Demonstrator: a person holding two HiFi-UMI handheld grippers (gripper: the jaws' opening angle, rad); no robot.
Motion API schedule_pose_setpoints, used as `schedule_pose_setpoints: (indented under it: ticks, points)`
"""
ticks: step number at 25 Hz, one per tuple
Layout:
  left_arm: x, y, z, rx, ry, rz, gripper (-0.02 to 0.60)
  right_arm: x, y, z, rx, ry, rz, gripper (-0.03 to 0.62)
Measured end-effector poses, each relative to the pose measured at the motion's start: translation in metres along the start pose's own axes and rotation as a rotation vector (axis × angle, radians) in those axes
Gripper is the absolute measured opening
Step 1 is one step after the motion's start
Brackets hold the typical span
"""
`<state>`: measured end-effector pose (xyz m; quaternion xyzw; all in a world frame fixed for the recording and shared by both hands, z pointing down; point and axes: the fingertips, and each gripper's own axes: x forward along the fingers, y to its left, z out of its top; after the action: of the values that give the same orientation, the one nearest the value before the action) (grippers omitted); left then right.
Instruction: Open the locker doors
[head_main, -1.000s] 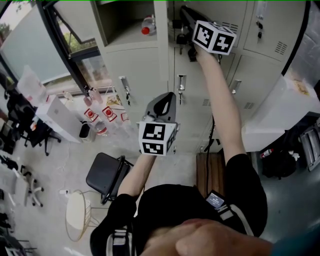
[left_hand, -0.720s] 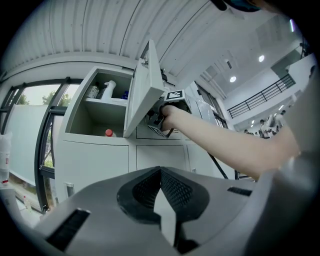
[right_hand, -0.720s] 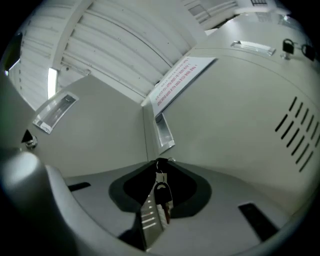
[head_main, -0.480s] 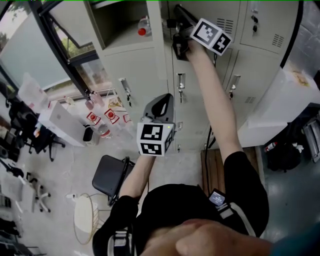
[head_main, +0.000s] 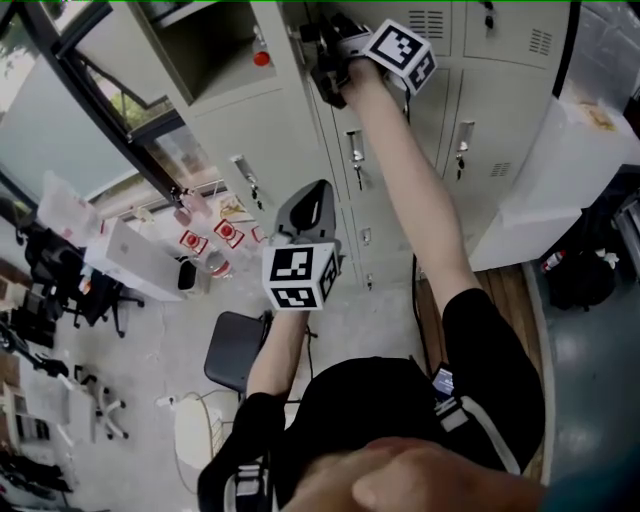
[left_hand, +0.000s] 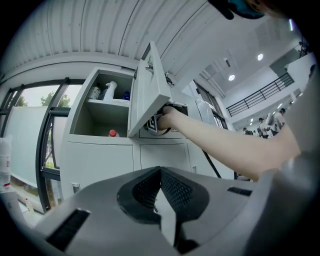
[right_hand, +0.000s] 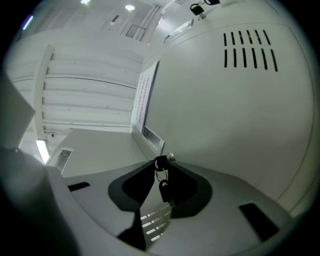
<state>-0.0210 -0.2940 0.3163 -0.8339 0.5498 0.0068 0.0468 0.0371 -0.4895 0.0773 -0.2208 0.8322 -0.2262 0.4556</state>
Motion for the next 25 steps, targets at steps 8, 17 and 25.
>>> schedule_pose_setpoints:
  ticks: [8,17,25]
  points:
    - [-0.004,0.002,-0.001,0.005,0.002,0.006,0.009,-0.001,0.0,-0.001,0.099,-0.043,0.013,0.095]
    - [-0.004,0.001,0.0,0.007,0.0,0.011,0.009,-0.004,0.002,0.001,0.088,-0.037,0.046,0.129]
    - [0.005,-0.013,0.004,0.003,-0.016,-0.02,0.009,-0.013,0.009,0.01,-0.118,0.035,0.062,0.202]
